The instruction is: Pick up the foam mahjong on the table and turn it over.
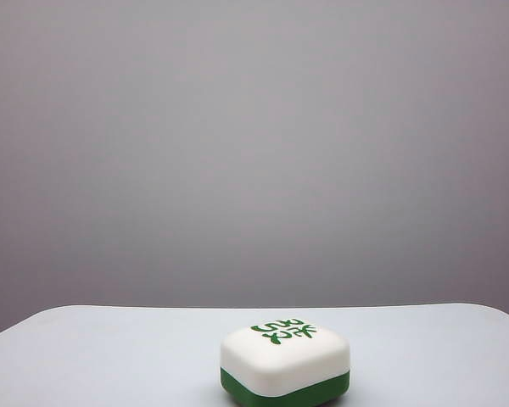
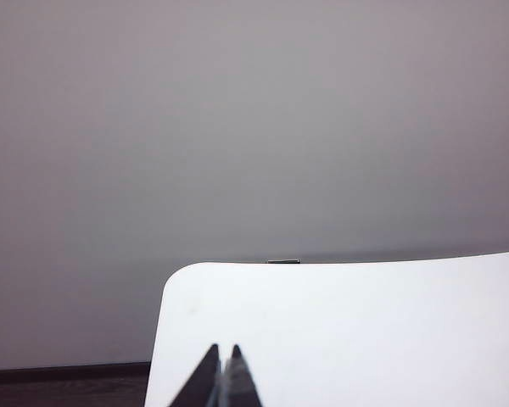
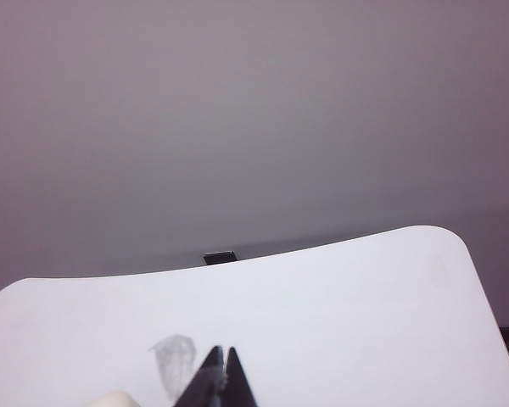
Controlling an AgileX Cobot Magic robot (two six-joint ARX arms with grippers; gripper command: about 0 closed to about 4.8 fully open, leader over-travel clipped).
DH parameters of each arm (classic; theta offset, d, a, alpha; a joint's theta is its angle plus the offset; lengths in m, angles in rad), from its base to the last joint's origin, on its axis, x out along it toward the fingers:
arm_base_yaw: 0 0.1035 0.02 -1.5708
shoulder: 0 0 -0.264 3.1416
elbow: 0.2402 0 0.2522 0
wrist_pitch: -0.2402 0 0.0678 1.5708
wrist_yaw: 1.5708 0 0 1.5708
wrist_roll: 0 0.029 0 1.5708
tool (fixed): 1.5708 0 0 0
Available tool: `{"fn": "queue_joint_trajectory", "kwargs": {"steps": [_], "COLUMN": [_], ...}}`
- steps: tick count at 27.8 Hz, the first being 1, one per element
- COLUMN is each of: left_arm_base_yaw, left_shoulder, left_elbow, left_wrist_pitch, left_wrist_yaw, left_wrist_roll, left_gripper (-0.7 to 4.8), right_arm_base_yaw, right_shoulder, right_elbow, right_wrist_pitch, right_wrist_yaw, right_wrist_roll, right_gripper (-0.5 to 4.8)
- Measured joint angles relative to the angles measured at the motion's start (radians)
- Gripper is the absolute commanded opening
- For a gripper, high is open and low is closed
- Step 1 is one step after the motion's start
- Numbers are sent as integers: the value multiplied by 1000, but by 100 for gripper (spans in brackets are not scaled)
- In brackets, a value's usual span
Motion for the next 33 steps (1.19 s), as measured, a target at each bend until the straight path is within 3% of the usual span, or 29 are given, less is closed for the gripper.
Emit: {"fn": "queue_joint_trajectory", "kwargs": {"steps": [9,19,26,33], "left_arm_base_yaw": [0,0,0,0], "left_shoulder": [0,0,0,0], "left_elbow": [-69,-107,-106,-106], "left_wrist_pitch": [-11,-22,-28,-28], "left_wrist_yaw": [0,0,0,0], "left_wrist_roll": [0,0,-3,-3], "left_gripper": [11,19,19,19], "right_arm_base_yaw": [0,-1,-1,-1], "right_shoulder": [-12,-12,-12,-12], "right_elbow": [-131,-131,-131,-131], "right_wrist_pitch": [24,21,-162,-163], "right_wrist_yaw": [3,3,37,38], "right_wrist_roll": [-43,-151,-151,-151], "right_gripper": [-6,-5,-5,-5]}}
